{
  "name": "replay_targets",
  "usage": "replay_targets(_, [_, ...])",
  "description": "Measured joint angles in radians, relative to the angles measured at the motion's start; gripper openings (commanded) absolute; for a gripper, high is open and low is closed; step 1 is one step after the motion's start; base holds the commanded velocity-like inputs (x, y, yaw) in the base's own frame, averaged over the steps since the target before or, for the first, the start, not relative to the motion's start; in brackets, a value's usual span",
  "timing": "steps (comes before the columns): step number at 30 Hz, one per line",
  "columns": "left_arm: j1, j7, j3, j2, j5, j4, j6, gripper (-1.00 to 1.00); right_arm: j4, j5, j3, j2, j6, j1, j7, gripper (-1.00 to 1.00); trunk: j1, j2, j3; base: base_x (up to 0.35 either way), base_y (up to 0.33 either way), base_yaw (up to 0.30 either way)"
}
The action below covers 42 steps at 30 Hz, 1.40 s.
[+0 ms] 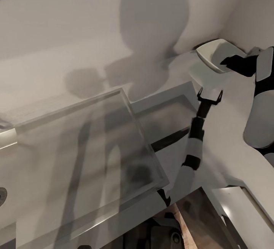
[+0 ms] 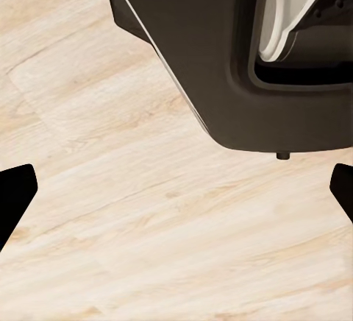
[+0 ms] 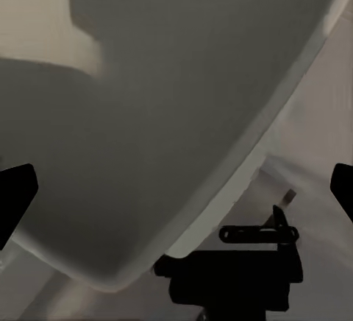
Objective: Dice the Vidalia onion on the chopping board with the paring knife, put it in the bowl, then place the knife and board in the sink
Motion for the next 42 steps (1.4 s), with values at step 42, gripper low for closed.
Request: replay_targets(42, [0.0, 0.001, 0.0, -0.002, 0.0, 0.0, 0.0, 1.0, 0.048, -0.012, -0.078, -0.083, 0.006, 0.002, 0.14, 1.0, 0.0, 0.0, 0.0, 0.0, 0.0, 0.0])
